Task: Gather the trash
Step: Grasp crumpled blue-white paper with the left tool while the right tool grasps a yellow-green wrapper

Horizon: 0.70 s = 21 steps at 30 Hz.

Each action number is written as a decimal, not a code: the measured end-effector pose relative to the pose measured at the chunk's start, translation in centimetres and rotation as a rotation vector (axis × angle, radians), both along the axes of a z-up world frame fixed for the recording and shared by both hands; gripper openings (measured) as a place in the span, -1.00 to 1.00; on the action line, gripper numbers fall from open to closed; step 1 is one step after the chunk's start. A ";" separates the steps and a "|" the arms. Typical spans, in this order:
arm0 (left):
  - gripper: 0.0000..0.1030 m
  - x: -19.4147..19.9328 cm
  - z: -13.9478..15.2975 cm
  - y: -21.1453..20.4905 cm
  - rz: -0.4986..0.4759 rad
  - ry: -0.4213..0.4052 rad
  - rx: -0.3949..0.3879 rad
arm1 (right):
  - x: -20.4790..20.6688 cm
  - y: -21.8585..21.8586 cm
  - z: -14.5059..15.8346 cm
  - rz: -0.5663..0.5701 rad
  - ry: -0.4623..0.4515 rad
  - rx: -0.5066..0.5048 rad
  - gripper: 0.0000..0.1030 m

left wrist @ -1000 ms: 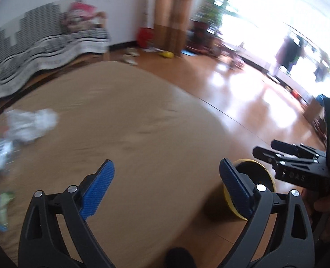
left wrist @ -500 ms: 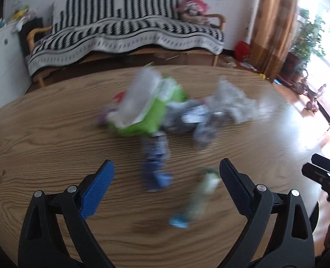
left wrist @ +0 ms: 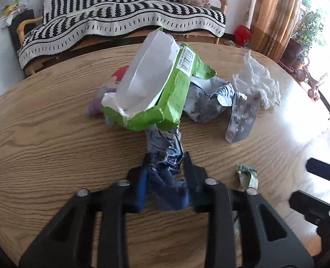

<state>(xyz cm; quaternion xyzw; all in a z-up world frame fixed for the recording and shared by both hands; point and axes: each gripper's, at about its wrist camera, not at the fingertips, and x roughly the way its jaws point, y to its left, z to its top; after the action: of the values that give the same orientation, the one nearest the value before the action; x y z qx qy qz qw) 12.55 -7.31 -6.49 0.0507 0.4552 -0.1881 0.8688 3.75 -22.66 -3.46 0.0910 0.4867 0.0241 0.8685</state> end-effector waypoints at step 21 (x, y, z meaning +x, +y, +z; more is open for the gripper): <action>-0.49 -6.2 5.1 7.2 0.001 -0.041 -0.114 | 3.3 6.4 -2.8 0.046 0.085 -0.040 -0.66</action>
<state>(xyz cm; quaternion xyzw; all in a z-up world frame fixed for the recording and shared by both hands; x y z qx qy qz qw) 6.30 -0.07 -1.44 0.0048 0.4260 -0.2119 0.8795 7.03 -16.26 -6.27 0.0632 0.5255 0.0301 0.8479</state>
